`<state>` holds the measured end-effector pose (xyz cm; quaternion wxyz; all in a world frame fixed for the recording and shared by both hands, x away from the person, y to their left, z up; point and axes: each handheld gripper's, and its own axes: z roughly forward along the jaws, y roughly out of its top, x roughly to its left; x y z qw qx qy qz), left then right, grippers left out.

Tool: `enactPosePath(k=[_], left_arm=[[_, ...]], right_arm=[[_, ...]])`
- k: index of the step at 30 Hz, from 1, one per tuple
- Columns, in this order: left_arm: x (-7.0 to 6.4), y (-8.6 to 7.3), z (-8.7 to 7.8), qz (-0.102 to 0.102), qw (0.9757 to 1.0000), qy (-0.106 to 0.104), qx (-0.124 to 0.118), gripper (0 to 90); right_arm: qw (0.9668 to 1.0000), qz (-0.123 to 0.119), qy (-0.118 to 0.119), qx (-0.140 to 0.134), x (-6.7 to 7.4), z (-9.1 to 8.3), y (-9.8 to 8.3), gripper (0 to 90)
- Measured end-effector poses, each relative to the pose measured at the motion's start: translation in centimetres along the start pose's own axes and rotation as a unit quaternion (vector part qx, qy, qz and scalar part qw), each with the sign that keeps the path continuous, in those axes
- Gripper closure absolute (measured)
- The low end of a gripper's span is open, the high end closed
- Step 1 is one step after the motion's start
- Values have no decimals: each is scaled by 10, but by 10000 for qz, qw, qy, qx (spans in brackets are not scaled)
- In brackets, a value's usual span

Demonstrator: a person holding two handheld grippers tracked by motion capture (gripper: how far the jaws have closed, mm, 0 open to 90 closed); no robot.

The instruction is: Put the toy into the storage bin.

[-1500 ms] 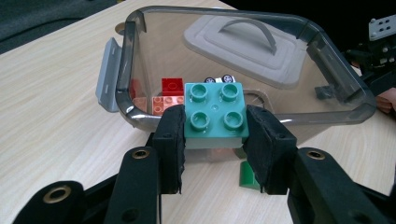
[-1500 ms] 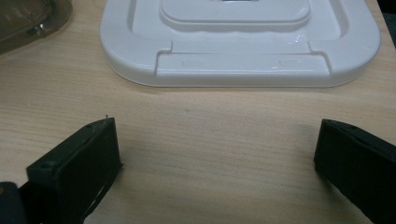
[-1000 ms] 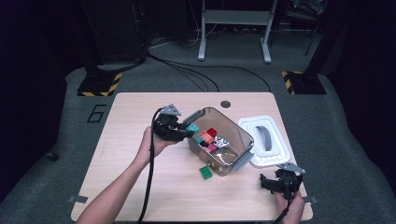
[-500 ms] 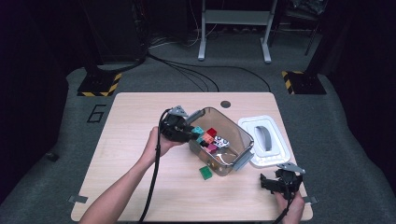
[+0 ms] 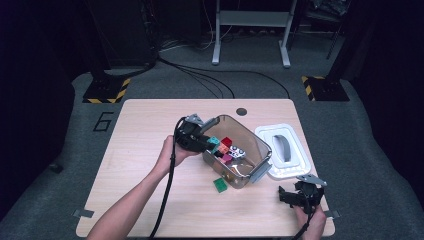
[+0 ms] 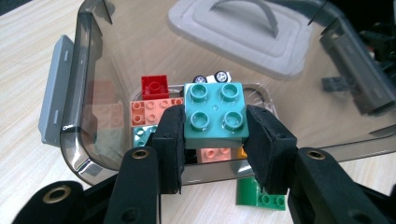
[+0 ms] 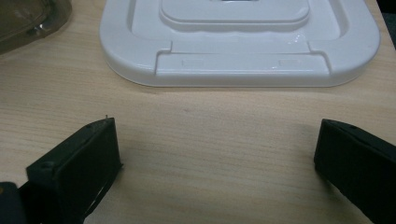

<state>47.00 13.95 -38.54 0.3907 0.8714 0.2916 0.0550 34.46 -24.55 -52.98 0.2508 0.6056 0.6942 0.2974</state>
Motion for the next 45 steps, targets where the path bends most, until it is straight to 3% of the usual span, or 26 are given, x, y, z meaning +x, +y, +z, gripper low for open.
enactPosePath(k=[7,17,20,24,30,34,40,45], left_arm=[[1,0,5,43,9998,108,172,591],[2,-1,8,10,9996,73,265,583],[1,-1,4,42,9996,97,244,490],[-5,-5,-10,95,9998,186,6,385],[-17,-25,-29,269,9982,491,-205,219],[-21,-40,-34,272,9976,572,-272,161],[-27,-64,-32,284,9978,510,-328,154],[-33,-86,-19,261,9982,425,-332,147]], right_arm=[[10000,-2,2,0,0,0,0,0],[10000,-5,4,0,0,0,0,0],[10000,-8,5,4,0,0,0,0],[10000,-10,11,-1,0,0,0,0],[10000,-4,6,1,0,0,0,0],[10000,-5,5,4,0,0,0,0],[10000,3,3,1,0,0,0,0],[10000,-7,5,5,0,0,0,0]])
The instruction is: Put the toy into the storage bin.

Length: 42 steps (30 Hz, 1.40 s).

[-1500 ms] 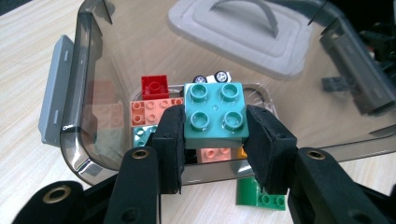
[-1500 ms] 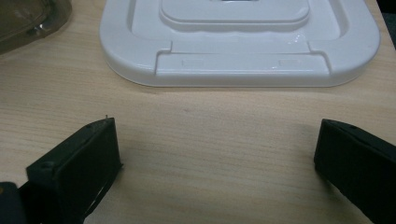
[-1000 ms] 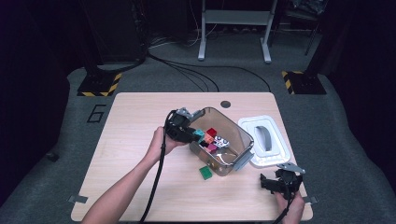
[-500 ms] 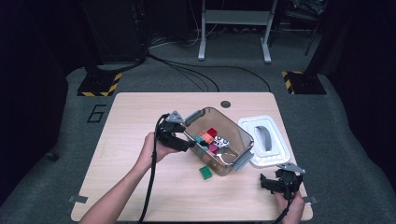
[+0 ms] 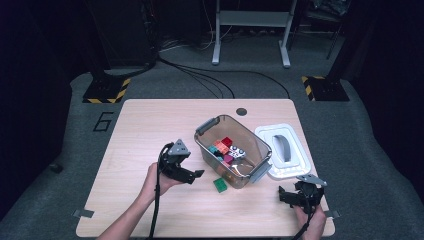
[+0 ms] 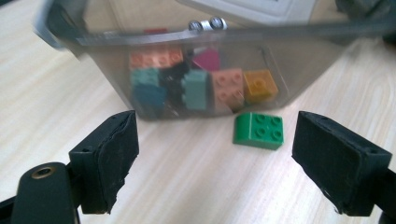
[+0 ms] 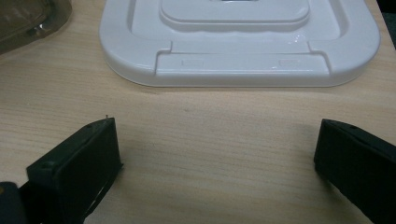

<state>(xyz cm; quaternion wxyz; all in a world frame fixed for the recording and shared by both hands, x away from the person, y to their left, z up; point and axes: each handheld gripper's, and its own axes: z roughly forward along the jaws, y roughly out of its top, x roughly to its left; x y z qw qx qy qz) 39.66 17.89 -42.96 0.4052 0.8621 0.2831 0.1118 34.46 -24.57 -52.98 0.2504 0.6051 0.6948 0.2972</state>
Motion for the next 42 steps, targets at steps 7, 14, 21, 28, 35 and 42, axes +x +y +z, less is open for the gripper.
enactPosePath(k=[7,14,21,28,35,42], left_arm=[[-11,-27,23,-62,9999,-86,87,137],[-20,-40,45,-14,9999,-100,80,120],[-30,-43,62,113,9996,-92,222,126],[-38,-44,76,205,9996,-83,182,135],[-46,-43,87,324,9993,-30,206,156],[-50,-41,95,451,9989,-54,143,202]], right_arm=[[10000,-4,-1,-5,0,0,0,0],[10000,-12,2,-7,0,0,0,0],[10000,-9,5,-8,0,0,0,0],[10000,-7,4,-7,0,0,0,0],[10000,-11,3,16,0,0,0,0],[10000,-12,3,16,-1,0,0,0]])
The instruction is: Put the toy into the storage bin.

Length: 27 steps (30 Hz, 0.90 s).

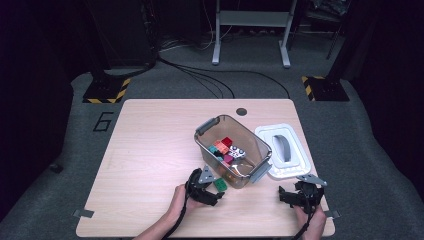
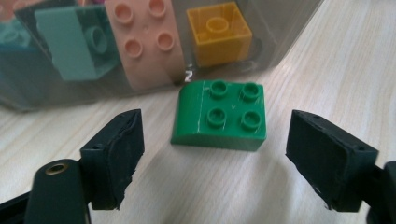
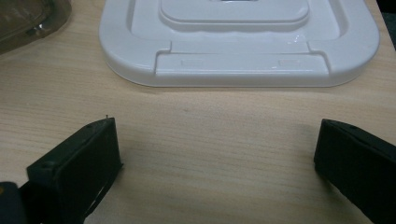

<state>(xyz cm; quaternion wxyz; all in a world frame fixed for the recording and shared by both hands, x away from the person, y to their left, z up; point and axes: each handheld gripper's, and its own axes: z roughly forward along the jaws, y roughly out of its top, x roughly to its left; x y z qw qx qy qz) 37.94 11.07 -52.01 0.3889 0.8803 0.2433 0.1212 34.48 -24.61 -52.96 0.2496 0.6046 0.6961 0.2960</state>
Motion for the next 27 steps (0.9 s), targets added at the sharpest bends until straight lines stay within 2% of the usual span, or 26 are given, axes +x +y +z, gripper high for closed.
enactPosePath(k=[6,10,14,20,27], left_arm=[[-1,2,5,38,9999,-103,6,269],[-1,2,7,104,9996,-242,79,350],[0,1,5,127,9995,-278,62,426],[-1,-1,3,127,9995,-287,106,430],[-3,-13,-11,130,9993,-341,85,432]], right_arm=[[10000,0,1,-12,0,0,0,0],[10000,0,0,1,0,0,0,0],[10000,-2,-1,-2,0,0,0,0],[10000,-1,-2,-2,0,0,0,0],[10000,2,-3,-3,0,0,0,0]])
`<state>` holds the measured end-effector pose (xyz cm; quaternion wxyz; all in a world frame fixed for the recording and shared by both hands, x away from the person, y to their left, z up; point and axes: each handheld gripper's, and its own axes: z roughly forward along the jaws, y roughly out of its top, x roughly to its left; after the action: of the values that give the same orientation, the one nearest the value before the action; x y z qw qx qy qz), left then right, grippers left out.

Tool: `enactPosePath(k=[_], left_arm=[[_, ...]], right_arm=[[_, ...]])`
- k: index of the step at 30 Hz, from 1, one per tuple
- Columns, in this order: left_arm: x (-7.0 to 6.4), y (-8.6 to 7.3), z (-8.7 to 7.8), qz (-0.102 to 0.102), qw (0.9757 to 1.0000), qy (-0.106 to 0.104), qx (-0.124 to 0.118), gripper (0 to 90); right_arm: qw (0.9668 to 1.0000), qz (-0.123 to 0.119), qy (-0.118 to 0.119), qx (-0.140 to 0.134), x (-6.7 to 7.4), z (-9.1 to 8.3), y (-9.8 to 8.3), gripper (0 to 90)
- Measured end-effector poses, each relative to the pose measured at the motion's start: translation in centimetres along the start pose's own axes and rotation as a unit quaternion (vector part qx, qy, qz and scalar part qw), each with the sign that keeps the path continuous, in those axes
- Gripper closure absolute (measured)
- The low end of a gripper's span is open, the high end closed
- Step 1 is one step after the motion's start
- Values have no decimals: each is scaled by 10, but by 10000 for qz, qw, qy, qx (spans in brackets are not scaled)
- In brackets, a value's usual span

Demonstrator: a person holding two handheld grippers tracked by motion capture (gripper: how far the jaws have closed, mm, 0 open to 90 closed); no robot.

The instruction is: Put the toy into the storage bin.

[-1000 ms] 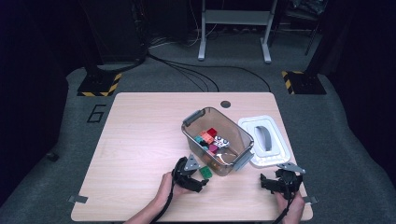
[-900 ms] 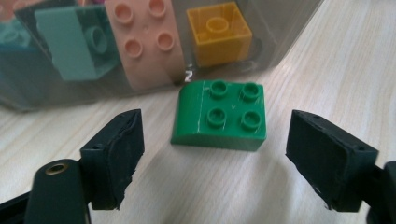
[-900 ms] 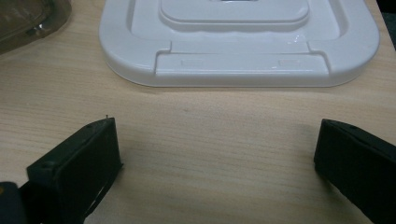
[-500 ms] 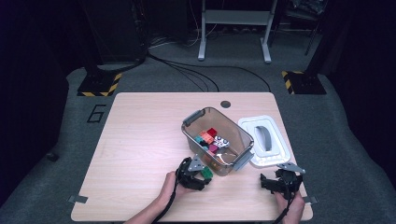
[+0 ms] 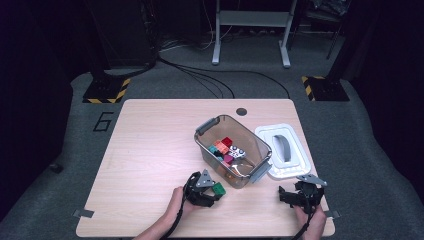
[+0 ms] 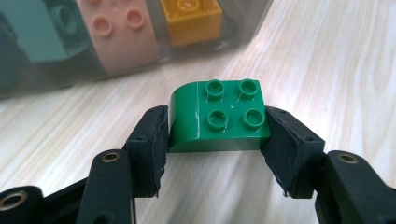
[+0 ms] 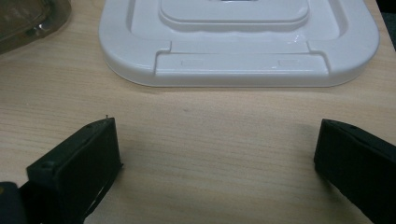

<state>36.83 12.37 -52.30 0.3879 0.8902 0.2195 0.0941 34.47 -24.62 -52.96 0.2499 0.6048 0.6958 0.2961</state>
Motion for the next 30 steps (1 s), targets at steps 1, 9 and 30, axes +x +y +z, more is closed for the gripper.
enactPosePath(k=[1,9,30], left_arm=[[0,-2,-2,-22,10000,-4,3,432],[2,-6,-11,-83,9999,-51,-30,386],[-17,19,4,294,9975,-632,-79,359]], right_arm=[[10000,-1,0,-2,0,0,0,0],[10000,4,-3,-12,0,0,0,0],[10000,5,-9,-21,0,0,0,0]])
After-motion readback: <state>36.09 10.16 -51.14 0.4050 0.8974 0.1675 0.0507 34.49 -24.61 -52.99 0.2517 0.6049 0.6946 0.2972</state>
